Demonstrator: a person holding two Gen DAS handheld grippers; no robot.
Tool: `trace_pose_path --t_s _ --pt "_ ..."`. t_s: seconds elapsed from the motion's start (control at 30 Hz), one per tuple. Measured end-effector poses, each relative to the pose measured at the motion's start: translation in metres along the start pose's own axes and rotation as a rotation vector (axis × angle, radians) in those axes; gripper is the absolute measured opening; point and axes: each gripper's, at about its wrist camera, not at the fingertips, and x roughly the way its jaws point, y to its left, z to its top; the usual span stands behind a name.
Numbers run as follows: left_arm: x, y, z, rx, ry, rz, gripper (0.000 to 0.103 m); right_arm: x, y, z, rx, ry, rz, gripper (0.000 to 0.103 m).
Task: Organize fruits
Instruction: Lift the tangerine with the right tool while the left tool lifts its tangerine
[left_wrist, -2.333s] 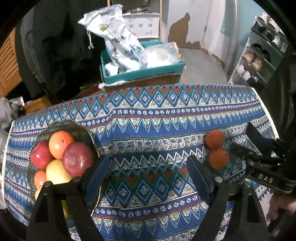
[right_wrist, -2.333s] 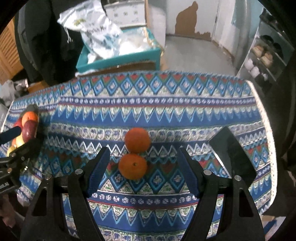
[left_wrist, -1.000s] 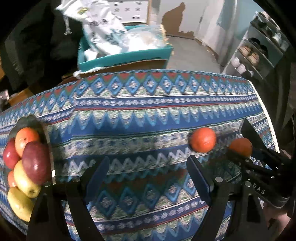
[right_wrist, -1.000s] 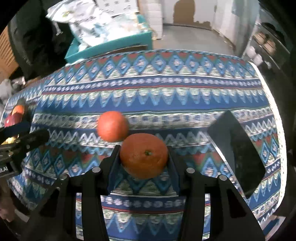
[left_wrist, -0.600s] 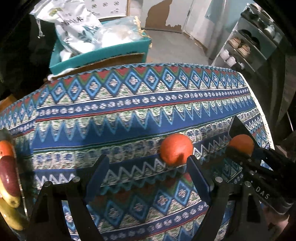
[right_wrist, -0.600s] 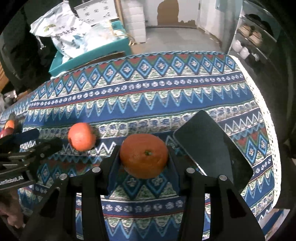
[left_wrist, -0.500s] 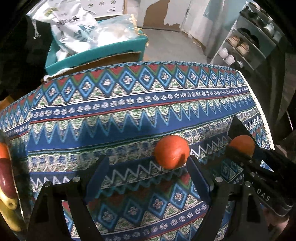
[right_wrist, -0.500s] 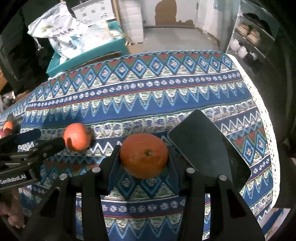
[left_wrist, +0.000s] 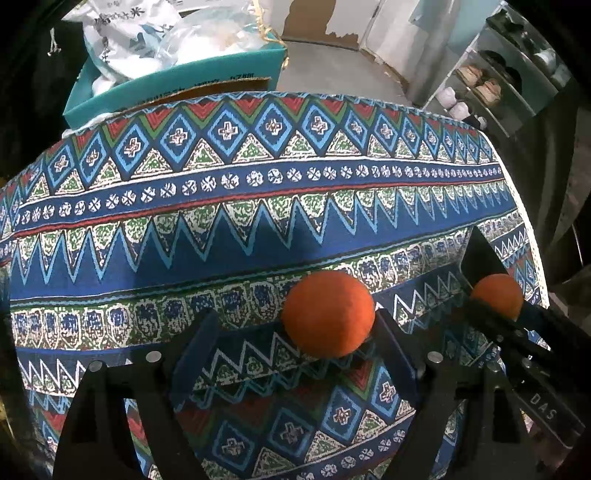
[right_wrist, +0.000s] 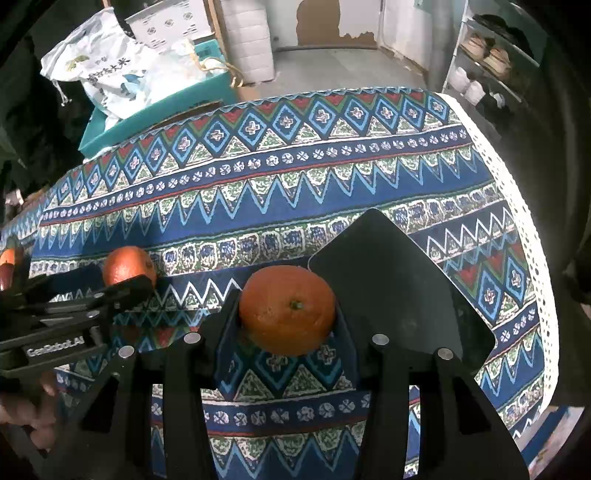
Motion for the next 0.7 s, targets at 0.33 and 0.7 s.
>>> trace_pose_path --t_s 0.33,0.7 --pt "-0.002 -0.012 0.0 0.049 -0.009 -0.073 0.048 -0.001 0.003 0.0 -0.013 -0.001 -0.006 0.047" --pt "-0.025 -0.023 -0.003 0.114 -0.073 -0.011 0.046 -0.016 0.009 0.004 -0.03 -0.034 -0.015 0.047"
